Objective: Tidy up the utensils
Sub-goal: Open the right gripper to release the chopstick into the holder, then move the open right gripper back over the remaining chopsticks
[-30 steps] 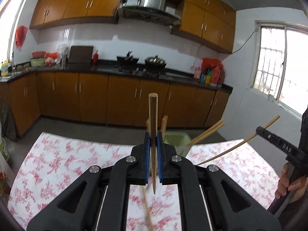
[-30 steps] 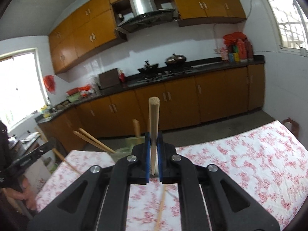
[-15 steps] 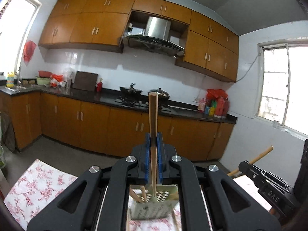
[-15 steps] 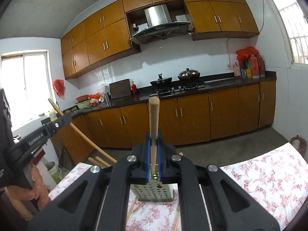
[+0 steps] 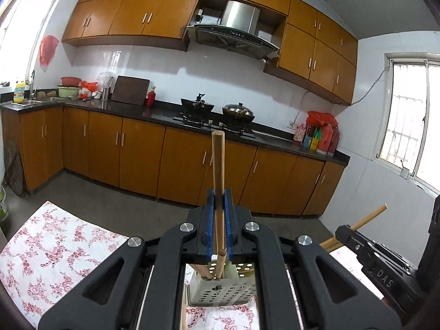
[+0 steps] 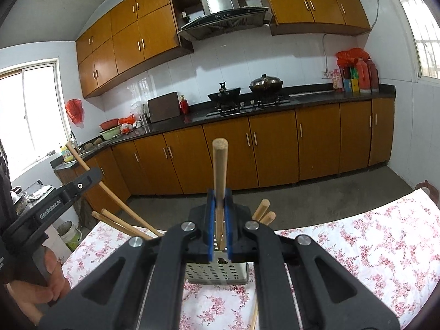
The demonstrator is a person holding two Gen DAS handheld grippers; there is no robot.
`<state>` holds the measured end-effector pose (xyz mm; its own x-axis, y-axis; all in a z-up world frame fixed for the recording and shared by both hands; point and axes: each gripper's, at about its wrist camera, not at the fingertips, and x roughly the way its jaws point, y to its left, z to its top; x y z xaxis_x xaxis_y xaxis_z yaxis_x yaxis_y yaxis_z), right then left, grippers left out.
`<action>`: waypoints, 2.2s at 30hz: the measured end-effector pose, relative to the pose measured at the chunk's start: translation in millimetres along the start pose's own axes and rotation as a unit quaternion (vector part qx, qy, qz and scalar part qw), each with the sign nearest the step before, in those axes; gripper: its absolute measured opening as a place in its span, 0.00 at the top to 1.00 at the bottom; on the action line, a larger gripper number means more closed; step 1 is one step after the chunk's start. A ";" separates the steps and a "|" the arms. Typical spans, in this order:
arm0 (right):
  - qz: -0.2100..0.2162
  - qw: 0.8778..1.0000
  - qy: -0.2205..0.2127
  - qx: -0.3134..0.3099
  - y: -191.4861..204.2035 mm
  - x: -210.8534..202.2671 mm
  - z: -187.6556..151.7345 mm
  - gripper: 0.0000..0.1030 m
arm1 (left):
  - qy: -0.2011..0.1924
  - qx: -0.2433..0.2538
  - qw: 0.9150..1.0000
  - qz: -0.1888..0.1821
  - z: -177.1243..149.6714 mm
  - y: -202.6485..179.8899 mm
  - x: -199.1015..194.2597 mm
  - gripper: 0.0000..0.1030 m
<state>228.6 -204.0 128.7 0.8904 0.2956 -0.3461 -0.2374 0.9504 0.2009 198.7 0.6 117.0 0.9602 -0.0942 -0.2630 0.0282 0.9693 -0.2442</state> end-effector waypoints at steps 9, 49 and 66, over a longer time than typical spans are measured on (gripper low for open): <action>-0.003 1.000 -0.010 0.005 -2.3 -10.7 -2.2 0.78 | 0.010 -0.004 1.000 -0.010 0.8 2.1 -6.0 0.92; -0.086 0.961 0.262 0.002 -36.8 21.4 -217.4 0.93 | 0.238 0.016 0.970 0.048 -157.8 75.4 -18.6 0.56; -0.162 0.954 0.239 0.079 -102.4 1.8 -208.4 0.93 | 0.306 0.081 0.948 0.022 -205.3 26.3 9.9 0.56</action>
<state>173.6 -280.6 -83.5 0.6193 0.0338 -0.7845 0.1158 0.9842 0.1339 151.9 -21.4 -83.6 0.6222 -0.1197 -0.7736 0.0828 0.9928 -0.0870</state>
